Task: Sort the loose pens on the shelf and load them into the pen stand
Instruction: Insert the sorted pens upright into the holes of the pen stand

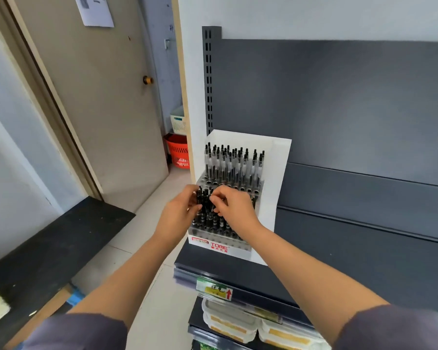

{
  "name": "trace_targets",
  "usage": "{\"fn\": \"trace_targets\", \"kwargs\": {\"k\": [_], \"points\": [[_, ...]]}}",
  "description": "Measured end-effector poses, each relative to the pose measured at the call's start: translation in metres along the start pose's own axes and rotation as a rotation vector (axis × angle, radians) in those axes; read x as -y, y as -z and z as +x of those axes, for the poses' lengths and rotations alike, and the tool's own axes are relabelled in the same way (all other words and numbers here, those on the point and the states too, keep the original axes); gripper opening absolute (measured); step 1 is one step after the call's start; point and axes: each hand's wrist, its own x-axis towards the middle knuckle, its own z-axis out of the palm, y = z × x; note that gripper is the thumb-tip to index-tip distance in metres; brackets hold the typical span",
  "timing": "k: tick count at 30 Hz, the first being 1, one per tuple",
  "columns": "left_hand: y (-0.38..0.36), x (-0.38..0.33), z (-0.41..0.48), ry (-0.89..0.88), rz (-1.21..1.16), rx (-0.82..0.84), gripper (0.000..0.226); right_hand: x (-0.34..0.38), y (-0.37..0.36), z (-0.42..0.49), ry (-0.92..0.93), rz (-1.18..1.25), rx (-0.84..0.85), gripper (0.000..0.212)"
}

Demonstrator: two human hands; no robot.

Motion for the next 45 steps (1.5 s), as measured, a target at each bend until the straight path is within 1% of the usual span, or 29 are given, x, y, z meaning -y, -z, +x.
{"fn": "trace_targets", "kwargs": {"k": [1, 3, 5, 6, 9, 11, 20, 26, 29, 32, 35, 38, 40, 45], "points": [[0.000, 0.004, 0.002, -0.033, 0.031, 0.006, 0.033, 0.000, -0.003, 0.001, 0.006, -0.058, 0.009, 0.014], [-0.002, 0.012, 0.006, -0.113, 0.180, -0.042, 0.033, 0.001, -0.007, 0.002, 0.009, -0.170, 0.014, 0.017], [-0.002, 0.020, 0.009, -0.143, 0.322, -0.072, 0.033, 0.003, -0.012, 0.004, 0.005, -0.295, -0.019, 0.020], [-0.002, 0.024, 0.011, -0.146, 0.350, -0.063, 0.034, 0.004, -0.014, 0.004, 0.012, -0.372, -0.038, 0.022], [-0.005, 0.033, 0.014, -0.161, 0.348, -0.050, 0.032, 0.005, -0.019, 0.006, 0.039, -0.561, -0.076, 0.027], [-0.007, 0.037, 0.017, -0.169, 0.313, -0.049, 0.030, 0.006, -0.022, 0.008, 0.035, -0.607, -0.090, 0.028], [-0.011, 0.043, 0.022, -0.161, 0.182, -0.062, 0.026, 0.006, -0.028, 0.007, -0.064, -0.614, -0.104, 0.027], [-0.012, 0.045, 0.023, -0.133, 0.131, -0.018, 0.025, 0.007, -0.025, 0.011, -0.086, -0.634, -0.103, 0.027], [-0.015, 0.048, 0.018, -0.130, 0.178, 0.021, 0.032, 0.006, -0.023, 0.012, -0.101, -0.637, -0.094, 0.027], [-0.018, 0.047, 0.017, -0.185, 0.274, 0.061, 0.037, 0.005, -0.022, 0.012, -0.109, -0.630, -0.079, 0.028], [-0.018, 0.046, 0.016, -0.237, 0.355, 0.095, 0.033, 0.005, -0.024, 0.011, -0.102, -0.639, -0.024, 0.029], [-0.015, 0.050, 0.015, -0.233, 0.358, 0.061, 0.025, 0.005, -0.026, 0.011, -0.106, -0.652, -0.013, 0.029], [-0.012, 0.052, 0.017, -0.236, 0.371, 0.069, 0.019, 0.006, -0.027, 0.012, -0.108, -0.651, -0.006, 0.029], [-0.008, 0.050, 0.025, -0.257, 0.390, 0.071, 0.020, 0.005, -0.026, 0.014, -0.094, -0.612, 0.035, 0.028]]}}
